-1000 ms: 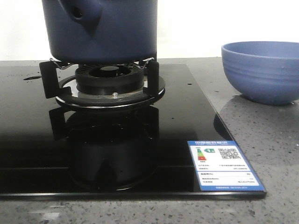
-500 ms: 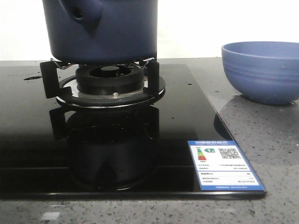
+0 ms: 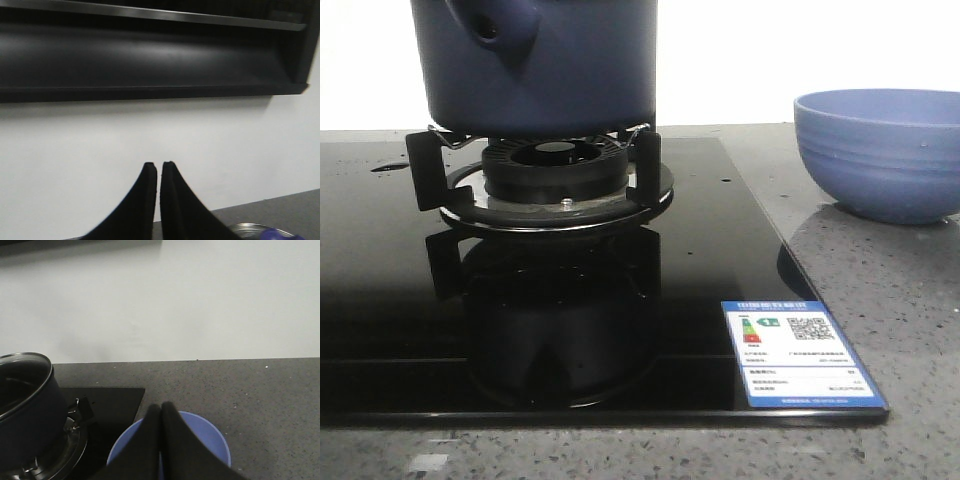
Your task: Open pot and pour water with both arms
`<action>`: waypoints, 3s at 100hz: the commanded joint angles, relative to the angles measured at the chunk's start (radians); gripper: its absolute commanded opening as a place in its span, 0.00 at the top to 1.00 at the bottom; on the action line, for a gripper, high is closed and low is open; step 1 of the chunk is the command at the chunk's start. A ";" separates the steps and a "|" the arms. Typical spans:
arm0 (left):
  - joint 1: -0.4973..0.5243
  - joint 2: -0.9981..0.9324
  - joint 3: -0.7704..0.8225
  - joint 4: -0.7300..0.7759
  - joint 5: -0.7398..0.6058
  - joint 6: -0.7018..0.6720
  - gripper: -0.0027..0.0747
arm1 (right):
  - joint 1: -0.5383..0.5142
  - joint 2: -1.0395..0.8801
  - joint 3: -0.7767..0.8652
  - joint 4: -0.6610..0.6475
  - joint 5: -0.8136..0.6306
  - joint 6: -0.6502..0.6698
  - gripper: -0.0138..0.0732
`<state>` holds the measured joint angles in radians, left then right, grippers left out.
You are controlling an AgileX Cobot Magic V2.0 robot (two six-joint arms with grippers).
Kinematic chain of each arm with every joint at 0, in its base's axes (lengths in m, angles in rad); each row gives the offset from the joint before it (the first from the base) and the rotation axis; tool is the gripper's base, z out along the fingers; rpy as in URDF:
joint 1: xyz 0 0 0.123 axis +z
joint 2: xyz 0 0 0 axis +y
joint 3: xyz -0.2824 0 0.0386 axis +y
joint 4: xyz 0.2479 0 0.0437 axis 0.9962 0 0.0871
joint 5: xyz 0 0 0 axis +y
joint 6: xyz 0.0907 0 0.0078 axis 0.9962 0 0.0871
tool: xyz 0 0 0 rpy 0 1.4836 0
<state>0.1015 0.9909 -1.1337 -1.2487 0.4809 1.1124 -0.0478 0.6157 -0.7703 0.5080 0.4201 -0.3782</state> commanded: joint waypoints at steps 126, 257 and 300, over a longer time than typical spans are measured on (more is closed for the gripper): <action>-0.177 -0.899 0.880 -0.092 -0.311 0.064 0.99 | -0.003 -0.484 0.457 0.070 -0.088 -0.133 0.91; -0.187 -1.022 1.149 1.177 -0.431 -1.198 0.99 | -0.003 -0.484 0.457 0.070 -0.088 -0.133 0.91; -0.187 -1.024 1.166 1.212 -0.418 -1.198 0.99 | -0.003 -0.484 0.457 0.070 -0.088 -0.133 0.91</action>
<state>-0.0764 -0.0046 -0.0009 -0.0392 0.1428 -0.0748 -0.0478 0.1230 -0.2886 0.5620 0.4004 -0.5013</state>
